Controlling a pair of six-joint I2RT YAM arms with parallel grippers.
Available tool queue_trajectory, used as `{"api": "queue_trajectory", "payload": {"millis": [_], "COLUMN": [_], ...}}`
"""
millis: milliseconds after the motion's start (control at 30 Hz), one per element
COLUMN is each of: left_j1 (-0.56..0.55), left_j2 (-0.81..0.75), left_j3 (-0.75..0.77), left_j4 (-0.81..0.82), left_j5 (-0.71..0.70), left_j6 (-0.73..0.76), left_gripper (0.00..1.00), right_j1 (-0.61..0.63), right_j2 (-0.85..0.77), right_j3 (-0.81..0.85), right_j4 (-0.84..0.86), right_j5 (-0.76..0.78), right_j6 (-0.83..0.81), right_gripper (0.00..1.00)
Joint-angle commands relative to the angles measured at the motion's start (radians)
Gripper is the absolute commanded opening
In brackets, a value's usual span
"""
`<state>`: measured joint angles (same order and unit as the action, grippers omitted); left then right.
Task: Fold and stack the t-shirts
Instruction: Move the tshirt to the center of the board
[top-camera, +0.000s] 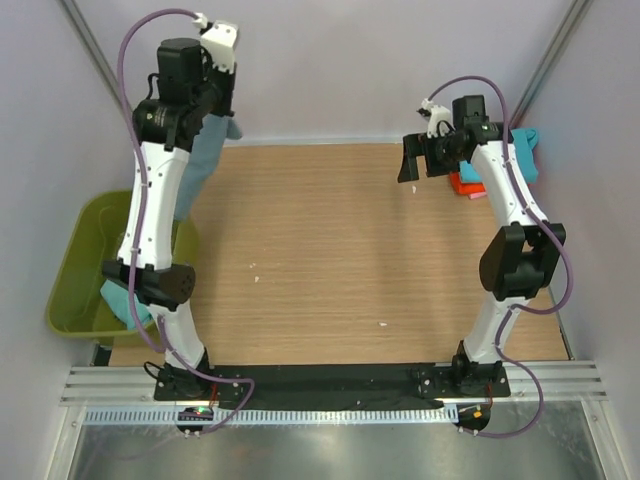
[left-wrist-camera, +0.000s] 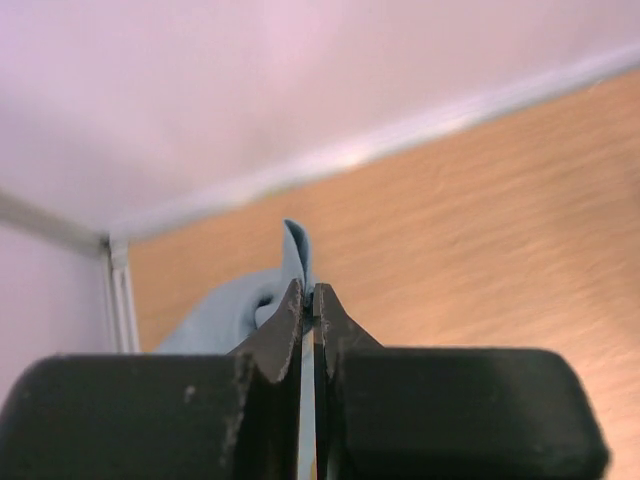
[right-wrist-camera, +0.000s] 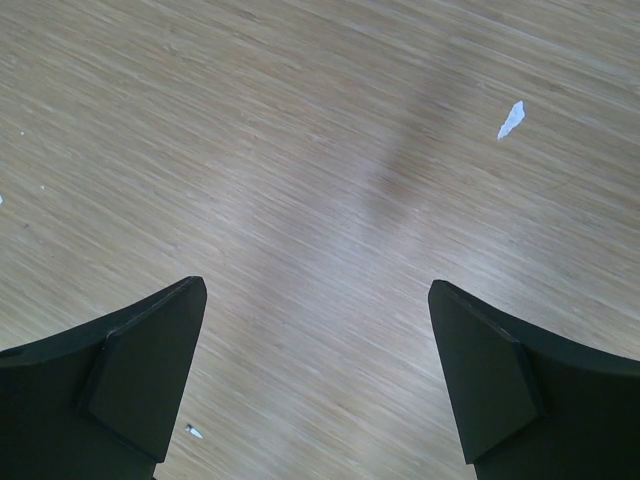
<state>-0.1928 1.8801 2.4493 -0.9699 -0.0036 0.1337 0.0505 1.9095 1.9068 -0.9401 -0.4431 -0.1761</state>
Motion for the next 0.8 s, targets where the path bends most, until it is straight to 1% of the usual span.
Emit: {"api": "queue_trajectory", "payload": {"millis": [0,33,100,133,233,267,300,333,367,400,433,467,533,567,600,633,667,700,767], "left_j1": [-0.109,-0.158,-0.207,-0.255,-0.327,-0.339,-0.346,-0.352,-0.352,-0.352,-0.35,-0.352,-0.35,-0.35,-0.35,-0.35,-0.35,-0.35,-0.347], "left_j2": [-0.093,-0.095,-0.102,-0.104,-0.124,-0.146,-0.159,-0.174,-0.191,-0.231,-0.252,-0.272,-0.341,-0.364,-0.396,-0.41,-0.42,-0.43,-0.435], "left_j3": [0.132,0.143,0.142,0.142,0.088,0.014,-0.027,-0.082,-0.176,-0.238,-0.295,-0.416,-0.521,-0.624,-0.665,-0.705,-0.731,-0.774,-0.805], "left_j4": [0.329,0.342,0.364,0.365,0.356,0.353,0.352,0.355,0.352,0.344,0.329,0.321,0.292,0.287,0.283,0.278,0.275,0.266,0.258], "left_j5": [0.021,0.024,0.045,0.05,0.048,0.037,0.012,-0.039,-0.073,-0.123,-0.142,-0.157,-0.206,-0.22,-0.237,-0.242,-0.248,-0.262,-0.268], "left_j6": [-0.005,0.004,0.021,0.027,0.015,0.012,0.004,-0.009,-0.029,-0.037,-0.036,-0.034,-0.043,-0.049,-0.061,-0.066,-0.072,-0.084,-0.083], "left_gripper": [0.0,0.0,0.0,0.0,0.0,0.09,0.21,0.46,0.51,0.54,0.55,0.56,0.58,0.59,0.6,0.6,0.61,0.61,0.61], "right_j1": [-0.003,-0.001,-0.003,-0.001,-0.001,-0.003,-0.001,-0.003,-0.005,-0.008,-0.015,-0.021,-0.037,-0.038,-0.038,-0.07,-0.077,-0.081,-0.084], "right_j2": [-0.102,-0.107,-0.119,-0.122,-0.129,-0.127,-0.129,-0.132,-0.132,-0.135,-0.138,-0.141,-0.144,-0.142,-0.139,-0.133,-0.129,-0.129,-0.129], "right_j3": [-0.034,-0.038,-0.054,-0.054,-0.057,-0.058,-0.06,-0.063,-0.063,-0.066,-0.066,-0.071,-0.072,-0.072,-0.069,-0.066,-0.055,-0.054,-0.063], "right_j4": [0.023,0.023,0.023,0.027,0.029,0.03,0.034,0.035,0.038,0.038,0.04,0.038,0.035,0.023,0.012,-0.005,-0.026,-0.049,-0.039], "right_j5": [0.04,0.043,0.047,0.055,0.066,0.078,0.086,0.093,0.102,0.107,0.109,0.112,0.096,0.063,0.034,-0.02,-0.119,-0.156,-0.172], "right_j6": [-0.034,-0.036,-0.037,-0.036,-0.034,-0.033,-0.03,-0.023,-0.022,-0.02,-0.01,-0.007,0.0,0.0,-0.013,-0.029,-0.045,-0.054,-0.051], "right_gripper": [1.0,1.0,1.0,1.0,1.0,1.0,1.0,1.0,1.0,1.0,1.0,1.0,1.0,1.0,1.0,1.0,1.0,1.0,1.0]}}
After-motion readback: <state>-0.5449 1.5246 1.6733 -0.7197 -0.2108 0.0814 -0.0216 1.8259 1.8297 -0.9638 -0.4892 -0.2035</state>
